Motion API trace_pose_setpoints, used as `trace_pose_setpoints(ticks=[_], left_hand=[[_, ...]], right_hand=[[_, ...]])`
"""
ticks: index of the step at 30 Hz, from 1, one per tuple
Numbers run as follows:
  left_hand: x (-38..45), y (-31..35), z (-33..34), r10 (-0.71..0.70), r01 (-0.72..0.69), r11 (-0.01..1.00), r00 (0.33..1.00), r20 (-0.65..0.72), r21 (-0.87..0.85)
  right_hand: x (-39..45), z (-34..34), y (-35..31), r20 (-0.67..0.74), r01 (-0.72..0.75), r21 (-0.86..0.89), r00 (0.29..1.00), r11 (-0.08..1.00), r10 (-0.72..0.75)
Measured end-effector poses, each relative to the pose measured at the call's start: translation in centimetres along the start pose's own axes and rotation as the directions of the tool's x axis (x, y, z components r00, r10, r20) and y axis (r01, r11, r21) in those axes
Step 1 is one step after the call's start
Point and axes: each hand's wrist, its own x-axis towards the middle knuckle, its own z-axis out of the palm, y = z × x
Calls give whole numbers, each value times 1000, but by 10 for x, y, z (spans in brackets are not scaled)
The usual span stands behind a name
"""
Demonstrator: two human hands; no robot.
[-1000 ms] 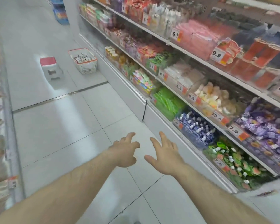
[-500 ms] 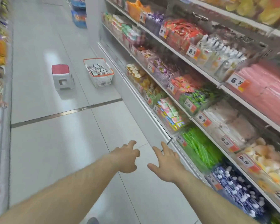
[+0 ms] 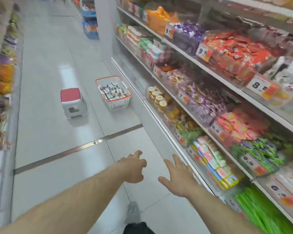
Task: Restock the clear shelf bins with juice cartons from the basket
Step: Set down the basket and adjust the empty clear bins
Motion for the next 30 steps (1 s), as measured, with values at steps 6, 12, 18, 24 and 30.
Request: trace_pose_setpoints(ticks=[6,12,18,24,30], left_hand=[[83,-73,-110,-51,51,998,998,-20,-27],[171,-165,-184,-71,70,996,997,-21,-54],[284,-287,-258,16,-21,993,999,-47,-113],[372,-402,-356,111,-113,990,994,-22,-80],[454,-484,-456,166,-165,985,986,10,-53]], right_hand=[[149,-82,-33,47,68,6,997,998,-68],[282,-146,-79,50,77,-1,996,997,-77],[428,-196,-151,49,4,27,999,1000,-5],[547,-263,-221,49,-102,93,994,990,98],[667,-327,-268,30,-160,189,987,969,157]])
